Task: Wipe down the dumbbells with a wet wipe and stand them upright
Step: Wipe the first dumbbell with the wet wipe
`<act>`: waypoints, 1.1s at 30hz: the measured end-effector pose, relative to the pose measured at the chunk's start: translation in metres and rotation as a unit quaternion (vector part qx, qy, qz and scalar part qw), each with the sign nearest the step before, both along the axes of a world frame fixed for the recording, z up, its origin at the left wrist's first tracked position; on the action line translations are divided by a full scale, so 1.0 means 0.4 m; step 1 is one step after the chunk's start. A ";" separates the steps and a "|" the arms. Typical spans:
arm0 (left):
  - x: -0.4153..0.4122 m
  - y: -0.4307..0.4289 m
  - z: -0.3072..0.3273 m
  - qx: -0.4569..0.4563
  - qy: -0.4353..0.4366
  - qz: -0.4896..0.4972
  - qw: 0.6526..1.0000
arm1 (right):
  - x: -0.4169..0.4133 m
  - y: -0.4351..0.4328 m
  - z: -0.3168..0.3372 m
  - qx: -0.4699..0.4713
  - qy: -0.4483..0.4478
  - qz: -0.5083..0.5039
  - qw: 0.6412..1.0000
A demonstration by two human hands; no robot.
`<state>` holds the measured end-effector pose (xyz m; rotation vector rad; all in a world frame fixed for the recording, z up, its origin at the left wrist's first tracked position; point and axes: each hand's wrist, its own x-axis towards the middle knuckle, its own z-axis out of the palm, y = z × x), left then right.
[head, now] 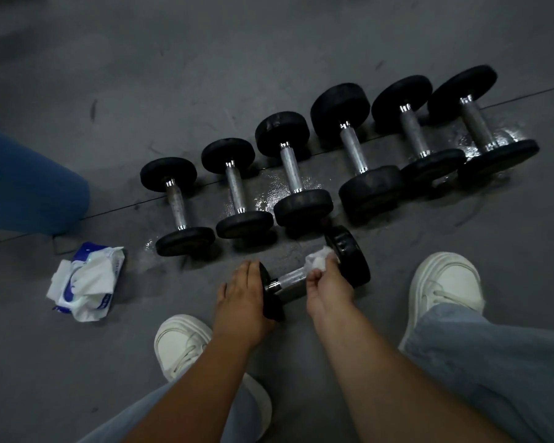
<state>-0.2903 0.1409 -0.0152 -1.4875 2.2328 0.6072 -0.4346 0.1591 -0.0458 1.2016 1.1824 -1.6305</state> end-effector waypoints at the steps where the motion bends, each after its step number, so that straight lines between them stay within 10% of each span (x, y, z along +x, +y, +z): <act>1: -0.001 -0.001 0.001 0.001 -0.001 0.000 1.000 | -0.008 -0.008 -0.005 0.012 0.000 0.007 1.000; 18: -0.003 0.002 0.005 0.000 0.007 0.003 1.000 | -0.021 0.052 0.037 -0.139 -0.090 -0.058 0.984; 25: 0.004 0.009 -0.009 -0.015 0.010 -0.005 1.000 | -0.010 0.029 0.013 0.054 0.070 0.307 0.947; 33: 0.007 0.006 -0.006 -0.006 0.018 -0.001 1.000 | 0.009 0.152 -0.019 0.005 -0.051 0.092 0.994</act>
